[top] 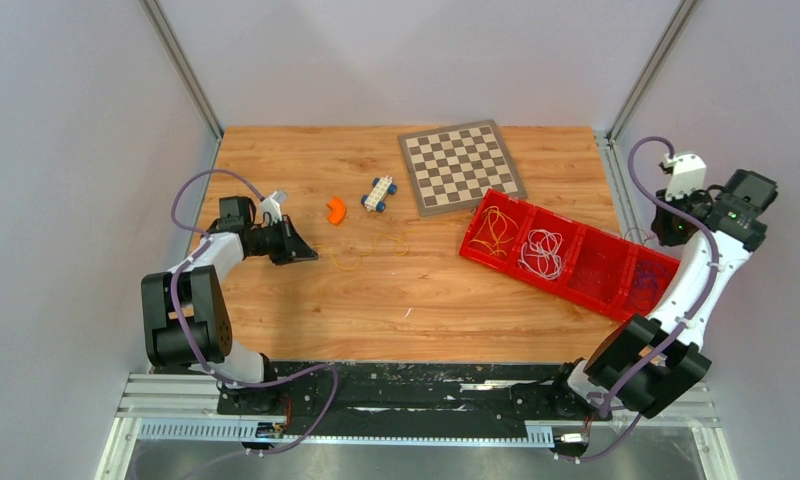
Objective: Untangle the cables
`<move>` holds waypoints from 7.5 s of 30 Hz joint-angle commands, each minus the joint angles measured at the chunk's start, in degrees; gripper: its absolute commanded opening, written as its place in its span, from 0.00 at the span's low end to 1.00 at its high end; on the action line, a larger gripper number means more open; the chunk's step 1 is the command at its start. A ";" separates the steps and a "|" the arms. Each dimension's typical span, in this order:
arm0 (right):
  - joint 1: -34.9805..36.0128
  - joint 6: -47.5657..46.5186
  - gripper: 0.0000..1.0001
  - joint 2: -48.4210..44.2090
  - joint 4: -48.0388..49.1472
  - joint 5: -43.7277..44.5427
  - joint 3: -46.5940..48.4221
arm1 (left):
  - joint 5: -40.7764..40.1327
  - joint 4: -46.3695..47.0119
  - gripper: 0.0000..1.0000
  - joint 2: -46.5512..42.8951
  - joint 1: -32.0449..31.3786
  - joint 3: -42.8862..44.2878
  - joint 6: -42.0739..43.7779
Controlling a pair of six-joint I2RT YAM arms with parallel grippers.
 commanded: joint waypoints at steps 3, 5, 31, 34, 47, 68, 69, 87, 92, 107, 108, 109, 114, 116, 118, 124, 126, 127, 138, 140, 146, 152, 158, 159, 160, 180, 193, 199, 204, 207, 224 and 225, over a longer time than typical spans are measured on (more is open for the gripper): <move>7.34 6.18 0.00 2.82 11.97 8.69 -1.62 | -1.45 -0.23 0.00 1.51 -0.25 3.45 0.32; 8.88 7.03 0.00 3.15 11.71 8.12 -2.14 | -1.34 -0.14 0.00 1.91 -0.24 3.58 0.25; 14.28 8.35 0.00 16.12 18.48 9.30 -22.01 | 0.36 0.07 0.00 4.61 -0.25 5.25 -0.06; 14.28 8.59 0.02 16.24 17.58 9.65 -21.56 | 0.39 -0.39 0.00 4.71 -0.23 5.50 0.25; 12.09 2.43 0.45 5.65 1.74 7.35 -6.71 | 0.69 0.09 0.00 3.55 -0.41 4.61 -0.21; 14.56 -0.38 0.56 11.23 -9.73 3.64 -3.74 | 0.78 0.59 0.00 3.37 -1.02 4.16 -0.42; 14.59 -0.90 0.56 11.16 -10.25 3.91 -4.09 | 0.83 0.62 0.00 3.37 -1.01 4.17 -0.46; 13.30 -3.44 0.05 14.32 -10.41 6.67 -6.00 | 1.14 0.59 0.00 4.54 -1.04 4.63 -0.50; 9.29 -7.12 0.00 13.10 -11.85 8.14 -6.49 | 1.22 1.08 0.00 4.59 -1.03 4.53 -0.65; 16.01 0.18 0.03 23.82 -7.13 2.35 -4.54 | 2.67 0.04 0.00 6.56 -1.03 5.05 0.27; 16.11 1.00 0.09 24.32 -6.87 2.69 -4.21 | 2.77 -0.02 0.00 6.61 -1.08 5.03 0.33; 16.05 2.12 0.17 24.71 -7.05 3.48 -3.66 | 2.83 -0.33 0.00 6.61 -1.11 5.04 0.54; 14.48 2.24 0.46 21.66 -11.65 4.20 1.14 | 3.49 -2.48 0.00 5.95 -2.10 5.10 3.19; 14.31 1.88 0.55 19.78 -14.76 3.31 4.23 | 3.86 -3.22 0.00 5.96 -3.47 4.71 4.00; 14.41 1.84 0.66 18.16 -18.46 1.79 7.71 | 4.21 -3.10 0.00 6.45 -5.51 3.80 4.00; 17.10 2.99 0.84 14.51 -22.68 -5.23 14.78 | 7.38 -0.05 0.00 11.04 -16.52 3.15 0.47; 20.53 4.98 0.85 13.14 -21.77 -8.37 14.41 | 8.74 1.13 0.00 13.08 -20.79 4.27 -1.20; 22.56 6.37 0.85 12.37 -20.54 -9.56 13.71 | 9.83 1.36 0.00 14.19 -23.05 5.27 -1.72; 53.96 18.22 0.90 12.27 5.02 -7.77 0.50 | 11.87 -2.98 0.73 3.89 -13.71 6.18 -1.84; 58.86 21.05 0.91 15.00 9.19 -4.60 0.72 | 11.27 -4.05 0.77 1.38 -10.59 5.18 -1.84; 69.88 29.60 0.96 26.47 15.11 11.47 6.39 | 8.33 -5.04 0.79 -4.45 -3.84 2.09 -2.74; 74.15 32.66 0.96 35.03 17.51 15.55 9.49 | 6.88 -7.48 0.79 -8.04 -2.21 2.06 -0.07; 78.05 34.24 1.00 39.95 20.13 21.31 10.15 | 5.20 -8.74 0.79 -10.56 -2.18 1.50 1.76; 78.60 34.14 1.00 40.38 20.83 22.47 9.69 | 5.14 -8.94 0.79 -10.90 -2.18 1.24 1.78; 79.00 33.74 1.00 40.71 21.85 23.29 9.21 | 5.12 -9.04 0.79 -11.06 -2.18 1.08 1.91; 78.90 26.77 0.00 28.62 21.01 18.05 0.09 | 4.92 -12.22 0.71 -13.10 -2.14 1.94 5.83; 65.77 19.33 0.00 6.99 14.73 19.80 5.25 | 6.66 -8.59 0.70 -12.76 -2.14 2.85 3.29; 58.46 14.38 0.00 6.63 15.07 23.40 7.24 | 7.35 -5.83 0.69 -11.44 -2.18 1.88 1.04; 55.07 15.32 0.00 9.62 15.78 21.97 10.47 | 7.57 -5.43 0.67 -9.60 -2.15 3.10 0.45; 54.56 15.76 0.00 8.29 15.34 20.84 13.02 | 7.05 -7.29 0.67 -8.90 -2.12 4.75 1.88; 52.83 17.74 0.00 2.63 11.94 22.57 16.91 | 7.42 -6.85 0.67 -6.08 -2.18 5.24 1.81; 52.61 17.49 0.00 2.68 12.11 22.84 16.04 | 7.43 -6.89 0.67 -6.06 -2.18 5.47 1.80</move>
